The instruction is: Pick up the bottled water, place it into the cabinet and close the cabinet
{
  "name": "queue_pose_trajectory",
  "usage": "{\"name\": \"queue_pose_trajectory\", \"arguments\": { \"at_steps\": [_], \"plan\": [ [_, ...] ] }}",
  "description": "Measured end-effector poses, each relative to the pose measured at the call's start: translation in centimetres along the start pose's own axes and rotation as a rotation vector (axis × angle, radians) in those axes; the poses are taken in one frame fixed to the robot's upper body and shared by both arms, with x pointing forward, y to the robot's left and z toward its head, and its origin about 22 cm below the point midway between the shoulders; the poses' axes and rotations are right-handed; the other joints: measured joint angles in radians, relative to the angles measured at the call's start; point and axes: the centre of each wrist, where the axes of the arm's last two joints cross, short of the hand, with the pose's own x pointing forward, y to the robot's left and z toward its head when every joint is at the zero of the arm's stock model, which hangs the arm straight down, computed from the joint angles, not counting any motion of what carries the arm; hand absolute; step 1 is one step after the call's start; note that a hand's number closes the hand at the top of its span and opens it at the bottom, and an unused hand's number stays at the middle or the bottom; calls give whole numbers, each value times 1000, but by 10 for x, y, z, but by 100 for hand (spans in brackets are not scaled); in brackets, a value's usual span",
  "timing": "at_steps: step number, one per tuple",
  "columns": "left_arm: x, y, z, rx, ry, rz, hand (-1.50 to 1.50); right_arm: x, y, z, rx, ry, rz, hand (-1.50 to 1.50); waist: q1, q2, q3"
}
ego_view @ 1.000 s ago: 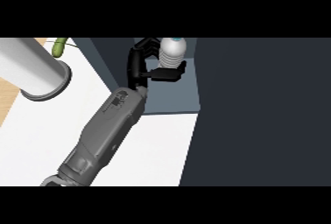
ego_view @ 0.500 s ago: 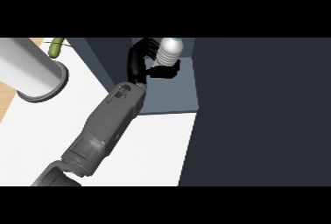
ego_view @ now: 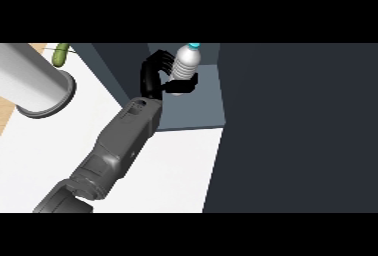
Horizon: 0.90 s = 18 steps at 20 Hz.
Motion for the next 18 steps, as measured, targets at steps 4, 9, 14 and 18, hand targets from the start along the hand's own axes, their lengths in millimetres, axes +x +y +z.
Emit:
{"name": "queue_pose_trajectory", "arguments": {
  "at_steps": [4, 9, 14, 18],
  "plan": [
    [-4, 0, 0, 14, -8, -57, -150, 0, -1, -2, 0, -3, 1, -150, -4, 2, 0],
    [-12, 3, 1, 25, -4, -163, -150, -1, 0, 0, 6, -11, -3, -150, -14, 5, 0],
    [-17, 4, 3, 36, -14, -228, -150, -2, 0, -1, 13, -19, -7, -150, -18, 9, 0],
    [-17, 3, 4, 45, -19, -243, -150, -2, -1, -2, 16, -17, -1, -150, -17, 9, -1]
  ]
}}
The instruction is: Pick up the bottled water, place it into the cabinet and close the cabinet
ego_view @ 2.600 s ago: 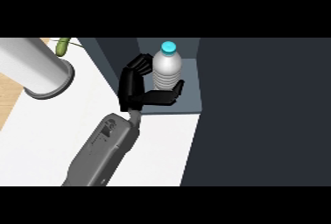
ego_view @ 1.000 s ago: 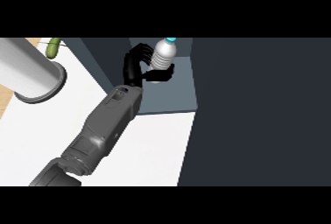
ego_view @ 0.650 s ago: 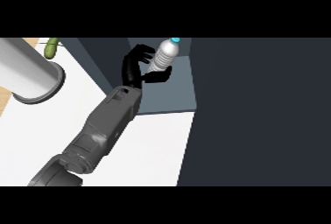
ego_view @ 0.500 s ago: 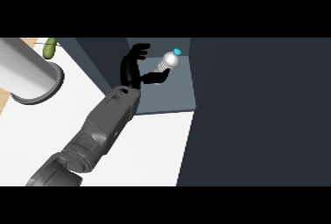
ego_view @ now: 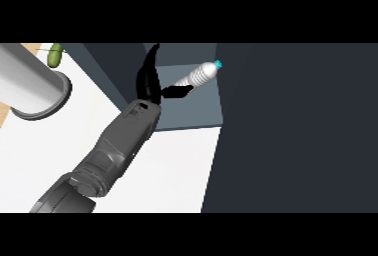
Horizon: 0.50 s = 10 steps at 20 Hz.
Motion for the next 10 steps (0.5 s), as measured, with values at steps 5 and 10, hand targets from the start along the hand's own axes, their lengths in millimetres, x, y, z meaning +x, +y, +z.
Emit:
{"name": "queue_pose_trajectory", "arguments": {
  "at_steps": [5, 10],
  "plan": [
    [-1, 1, -1, 1, -9, 30, -150, 0, 1, 2, 5, 0, -6, -150, -2, -1, 0],
    [1, 3, -2, -51, -79, 140, 150, 0, 1, 2, 7, -1, -7, -150, 6, -2, -1]
  ]
}}
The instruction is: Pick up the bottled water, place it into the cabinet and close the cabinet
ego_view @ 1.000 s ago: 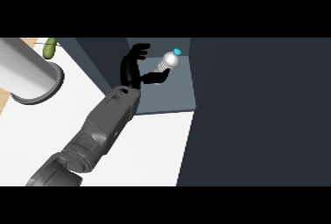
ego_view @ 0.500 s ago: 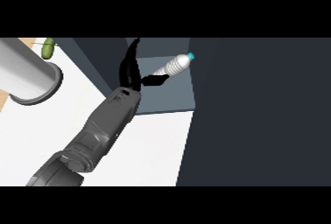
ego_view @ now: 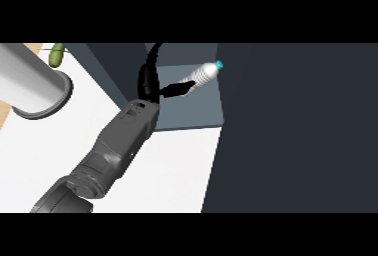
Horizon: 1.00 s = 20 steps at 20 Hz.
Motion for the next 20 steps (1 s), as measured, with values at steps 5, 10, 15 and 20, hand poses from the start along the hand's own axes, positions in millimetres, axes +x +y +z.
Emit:
{"name": "queue_pose_trajectory", "arguments": {
  "at_steps": [5, 10, 15, 20],
  "plan": [
    [5, 0, -1, -57, -84, 197, 150, 0, -1, 0, -4, 9, 4, -150, 8, -5, 0],
    [7, -1, 0, -123, -123, 352, 150, 0, 0, 1, -8, 21, -3, -150, 14, -12, 1],
    [12, -3, 3, -230, -142, 467, 150, 1, -1, 2, -17, 33, 4, -150, 27, -17, 0],
    [8, -2, 17, -333, -118, 592, 150, 1, -1, 0, -38, 35, 13, -150, 53, -29, 1]
  ]
}}
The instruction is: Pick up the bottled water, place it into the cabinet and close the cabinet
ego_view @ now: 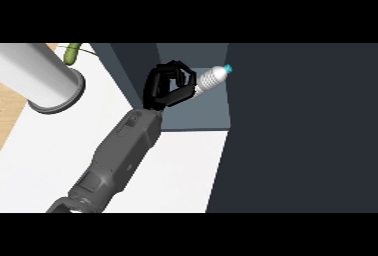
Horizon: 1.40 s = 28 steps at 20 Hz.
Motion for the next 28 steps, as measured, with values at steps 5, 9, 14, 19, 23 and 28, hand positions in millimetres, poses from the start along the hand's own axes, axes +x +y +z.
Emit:
{"name": "queue_pose_trajectory", "arguments": {
  "at_steps": [5, 9, 14, 19, 23, 28],
  "plan": [
    [3, -3, 19, -63, 15, 104, 150, 0, -4, 3, -16, 6, 27, -150, 22, -5, 1],
    [8, -4, 43, -64, 5, 161, 150, 0, -6, 3, -11, 7, 49, -150, 34, -8, 2],
    [18, 11, 92, -39, 6, 205, 150, 2, -8, 0, 16, 16, 70, 150, 48, -10, 1],
    [41, 35, 138, -17, -2, 228, 150, 2, -1, 1, 123, 45, 60, 150, 49, -8, 1],
    [57, 43, 176, -1, 3, 237, 150, 4, 5, 0, 229, 69, 60, 150, 51, -7, 0],
    [80, 64, 215, 21, -16, 226, 150, 8, 6, -8, 301, 82, 89, 150, 51, -4, 0]
  ]
}}
